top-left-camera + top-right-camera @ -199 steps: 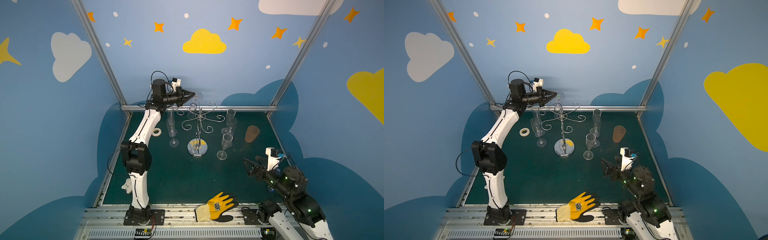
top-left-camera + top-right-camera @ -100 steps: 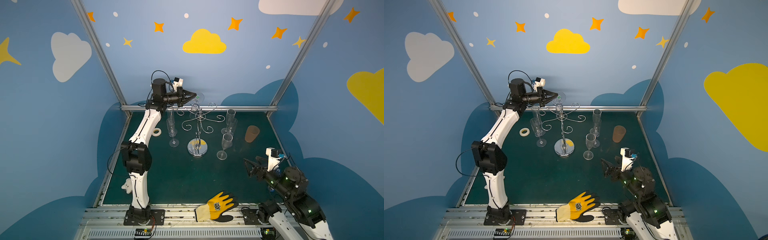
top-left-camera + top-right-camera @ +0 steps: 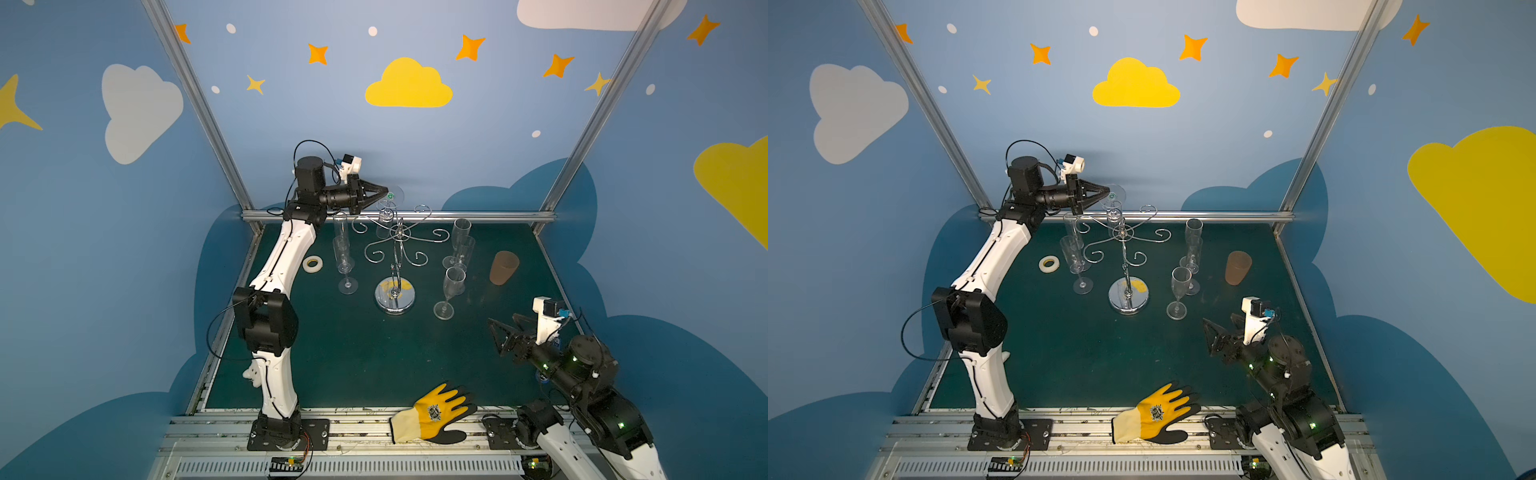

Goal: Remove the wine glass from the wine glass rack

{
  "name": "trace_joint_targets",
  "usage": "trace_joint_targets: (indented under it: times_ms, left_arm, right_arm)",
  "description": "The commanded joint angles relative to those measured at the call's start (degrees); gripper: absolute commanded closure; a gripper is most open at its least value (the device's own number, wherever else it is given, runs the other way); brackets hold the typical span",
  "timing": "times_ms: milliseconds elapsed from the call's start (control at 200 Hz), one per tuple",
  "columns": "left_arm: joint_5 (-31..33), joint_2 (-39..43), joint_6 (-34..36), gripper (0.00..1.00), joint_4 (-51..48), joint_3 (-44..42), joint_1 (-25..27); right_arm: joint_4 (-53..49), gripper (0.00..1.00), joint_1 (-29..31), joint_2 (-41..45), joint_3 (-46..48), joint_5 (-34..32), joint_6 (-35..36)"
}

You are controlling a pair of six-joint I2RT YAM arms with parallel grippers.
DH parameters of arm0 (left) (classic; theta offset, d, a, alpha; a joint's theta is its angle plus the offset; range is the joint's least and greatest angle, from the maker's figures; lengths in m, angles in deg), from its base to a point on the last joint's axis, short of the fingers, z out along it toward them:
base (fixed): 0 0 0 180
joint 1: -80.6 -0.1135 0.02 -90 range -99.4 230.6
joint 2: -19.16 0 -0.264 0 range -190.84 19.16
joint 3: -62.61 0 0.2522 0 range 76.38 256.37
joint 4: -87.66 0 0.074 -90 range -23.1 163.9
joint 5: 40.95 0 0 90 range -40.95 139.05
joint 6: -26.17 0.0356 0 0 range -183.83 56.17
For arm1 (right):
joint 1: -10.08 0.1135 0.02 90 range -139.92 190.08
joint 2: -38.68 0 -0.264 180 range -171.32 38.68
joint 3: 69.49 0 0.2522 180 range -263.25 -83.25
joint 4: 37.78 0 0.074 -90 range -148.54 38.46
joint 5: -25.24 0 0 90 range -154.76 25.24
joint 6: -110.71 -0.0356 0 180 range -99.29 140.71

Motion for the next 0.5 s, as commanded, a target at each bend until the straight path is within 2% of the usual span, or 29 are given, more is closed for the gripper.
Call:
trace_joint_targets:
  times_ms: [0,496]
  left_arm:
    - [-1.25,2.54,0.69,0.97,2.11,-1.06,-0.71]
    - [-2.34,6.07,-1.60,0.97,5.92,-6.43,-1.88]
  right_arm:
    - [-0.81,0.10,0.22,0.90,0.44,-0.45,-0.34]
    - [-1.35,0.10,0.22,1.42,0.40,-0.36,-0.67]
